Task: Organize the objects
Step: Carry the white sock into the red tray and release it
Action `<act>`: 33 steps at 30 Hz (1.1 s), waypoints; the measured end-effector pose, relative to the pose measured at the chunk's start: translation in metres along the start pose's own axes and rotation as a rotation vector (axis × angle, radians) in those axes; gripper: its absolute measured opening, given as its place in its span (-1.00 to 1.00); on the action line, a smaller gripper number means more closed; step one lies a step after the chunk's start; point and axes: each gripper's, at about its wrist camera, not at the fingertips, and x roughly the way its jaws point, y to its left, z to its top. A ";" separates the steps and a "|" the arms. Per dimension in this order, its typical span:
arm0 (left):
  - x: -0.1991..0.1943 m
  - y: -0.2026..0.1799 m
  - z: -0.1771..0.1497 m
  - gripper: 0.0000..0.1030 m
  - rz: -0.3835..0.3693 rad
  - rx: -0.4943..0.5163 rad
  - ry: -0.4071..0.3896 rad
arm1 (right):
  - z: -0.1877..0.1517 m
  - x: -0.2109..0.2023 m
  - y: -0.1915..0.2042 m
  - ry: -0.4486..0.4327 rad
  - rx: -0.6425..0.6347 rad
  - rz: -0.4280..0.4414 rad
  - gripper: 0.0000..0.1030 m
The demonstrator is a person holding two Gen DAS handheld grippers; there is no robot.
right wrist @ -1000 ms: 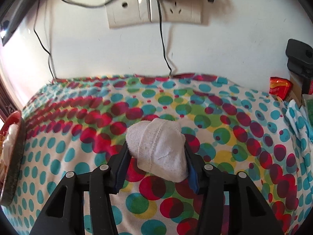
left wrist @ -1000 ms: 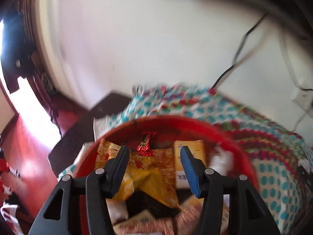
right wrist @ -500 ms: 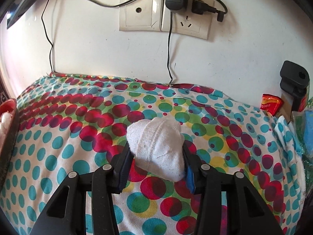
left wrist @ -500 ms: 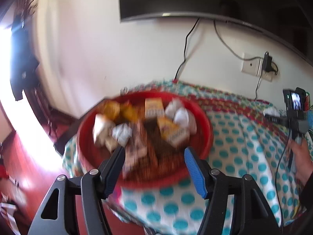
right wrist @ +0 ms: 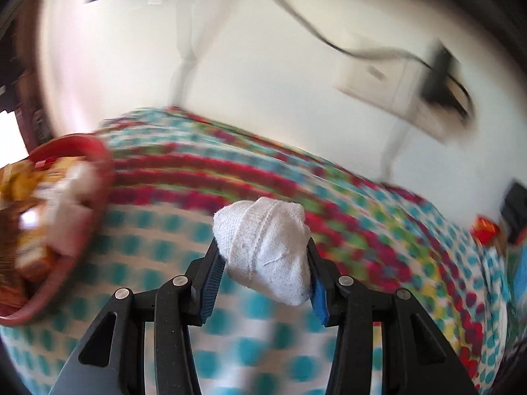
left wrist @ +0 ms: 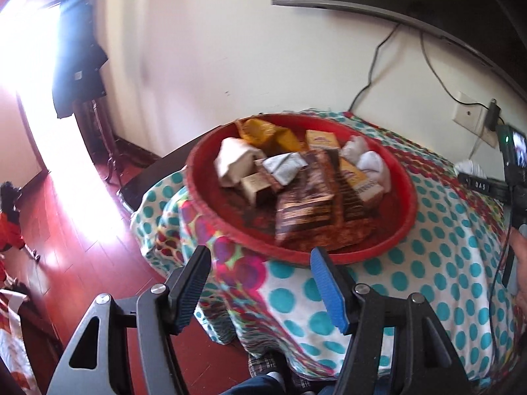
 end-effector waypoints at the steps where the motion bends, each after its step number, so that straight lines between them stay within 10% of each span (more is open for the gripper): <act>1: 0.001 0.003 0.000 0.26 -0.003 -0.005 0.004 | 0.004 -0.005 0.019 -0.010 -0.021 0.023 -0.15; 16: 0.002 0.038 0.000 0.26 -0.014 -0.065 0.011 | 0.018 -0.072 0.199 -0.085 -0.214 0.244 -0.15; 33: 0.009 0.064 -0.007 0.26 -0.023 -0.131 0.037 | 0.012 -0.072 0.258 -0.072 -0.254 0.251 -0.15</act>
